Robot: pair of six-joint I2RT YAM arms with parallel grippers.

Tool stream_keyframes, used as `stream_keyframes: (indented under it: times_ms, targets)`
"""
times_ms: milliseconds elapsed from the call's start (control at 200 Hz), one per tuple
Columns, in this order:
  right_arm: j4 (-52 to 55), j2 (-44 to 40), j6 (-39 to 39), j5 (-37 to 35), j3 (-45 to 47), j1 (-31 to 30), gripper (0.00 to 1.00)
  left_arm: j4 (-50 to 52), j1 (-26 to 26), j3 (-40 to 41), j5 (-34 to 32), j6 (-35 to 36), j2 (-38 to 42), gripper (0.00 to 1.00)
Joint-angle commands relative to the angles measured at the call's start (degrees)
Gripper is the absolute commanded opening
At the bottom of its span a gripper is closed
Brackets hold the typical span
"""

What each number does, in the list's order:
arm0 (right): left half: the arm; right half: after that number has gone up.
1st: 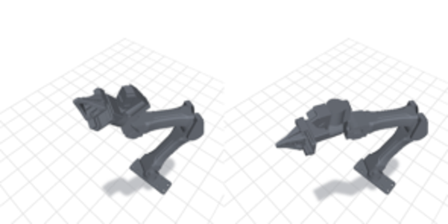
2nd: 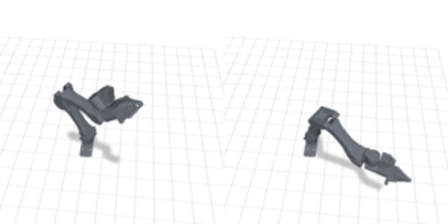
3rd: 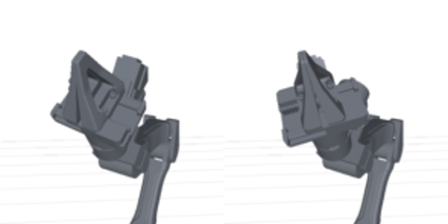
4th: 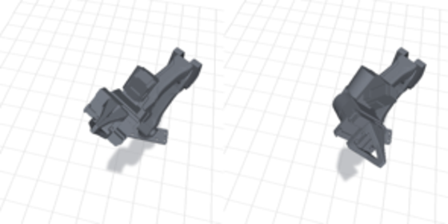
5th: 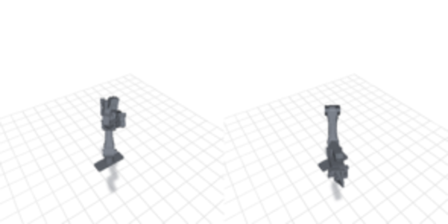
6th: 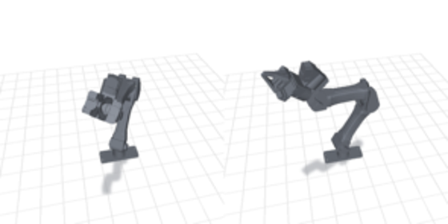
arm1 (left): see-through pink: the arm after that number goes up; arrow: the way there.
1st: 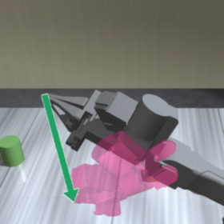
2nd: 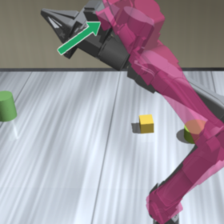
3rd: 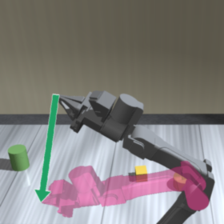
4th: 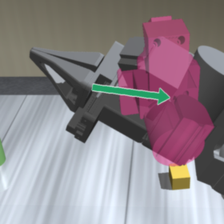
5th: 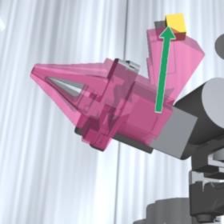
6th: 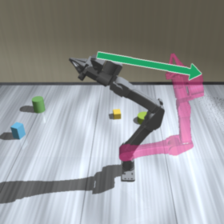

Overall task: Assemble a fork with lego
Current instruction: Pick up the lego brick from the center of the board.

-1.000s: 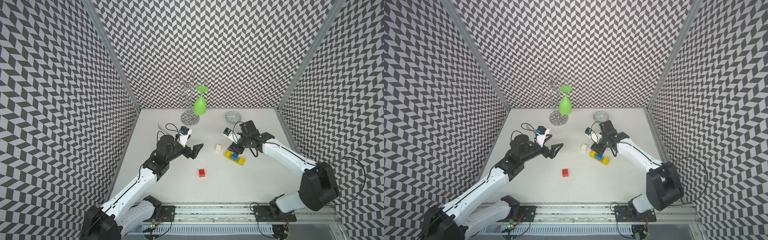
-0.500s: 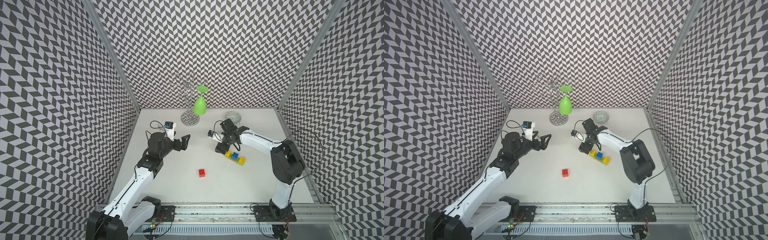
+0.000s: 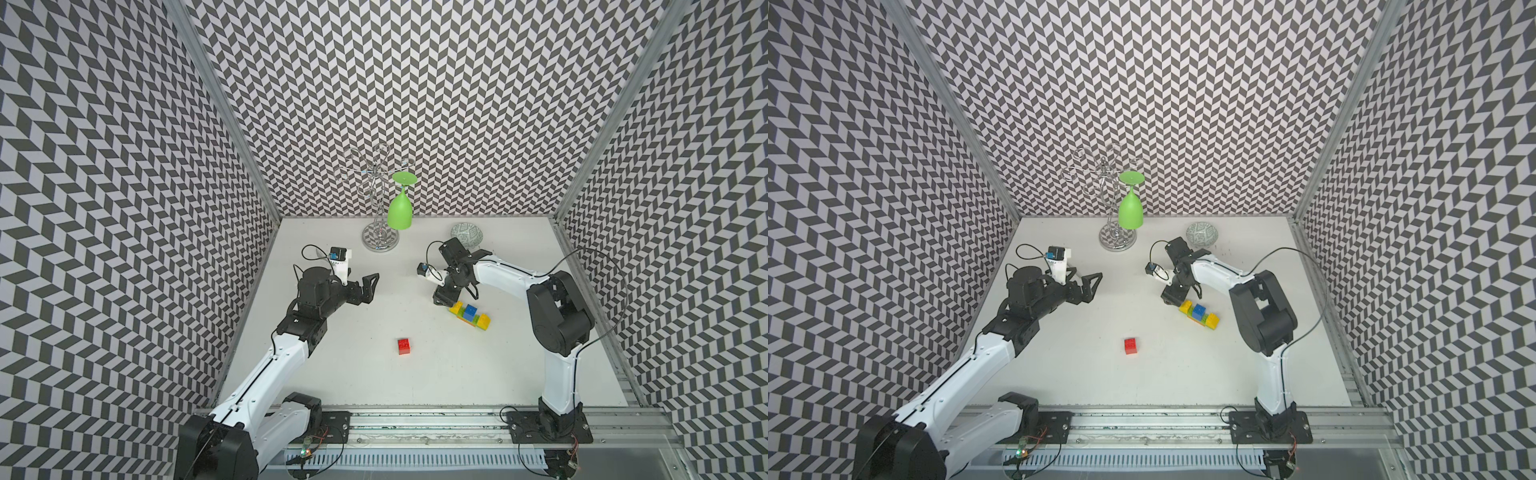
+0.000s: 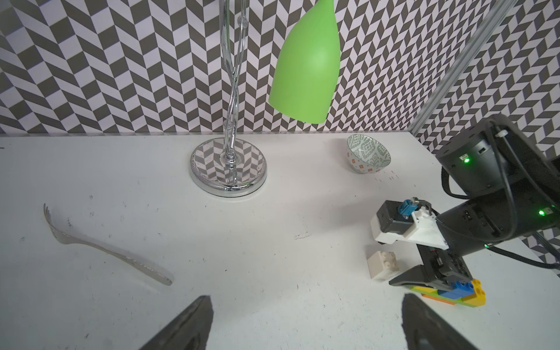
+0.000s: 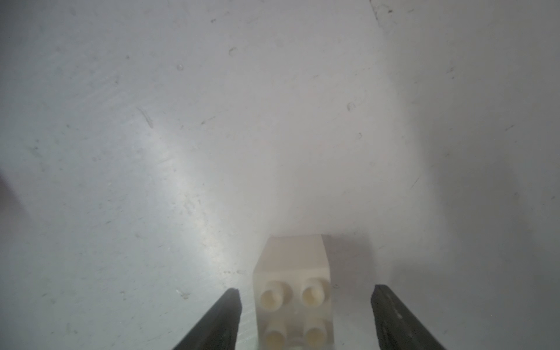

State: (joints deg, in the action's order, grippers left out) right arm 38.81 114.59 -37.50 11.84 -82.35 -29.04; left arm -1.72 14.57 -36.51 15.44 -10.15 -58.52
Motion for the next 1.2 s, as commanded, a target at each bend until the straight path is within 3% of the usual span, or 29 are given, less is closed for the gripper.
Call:
stream_keyframes:
  times_ms: [0, 391, 726, 901, 991, 1197]
  targets:
    - [-0.06, -0.58, -0.54, 2.44, -0.27, 0.37, 0.62, -1.66, -0.33, 0.52, 1.45, -0.12, -0.49, 0.98]
    - [-1.01, 0.07, -0.07, 3.55, 0.39, 0.43, 0.58, -1.87, -0.33, 0.72, 2.22, -0.05, -0.89, 0.99]
    - [-0.9, 0.32, 0.05, 4.02, 0.17, 0.08, 0.21, -1.8, -0.42, 1.18, 2.14, 0.22, -0.24, 0.99]
    - [-2.25, -4.96, 0.4, 3.73, 1.62, -2.1, 0.0, 0.85, -0.42, -0.87, 1.68, -0.15, 1.79, 0.99]
    - [-2.85, -9.81, 0.21, 4.17, 3.51, -4.37, 0.0, 4.65, -0.78, -3.09, -2.25, -1.4, 4.06, 0.99]
    - [-0.39, -17.88, -1.17, 3.31, 6.05, -10.44, 0.0, 14.72, -2.6, -7.85, -3.83, -4.22, 6.95, 0.98]
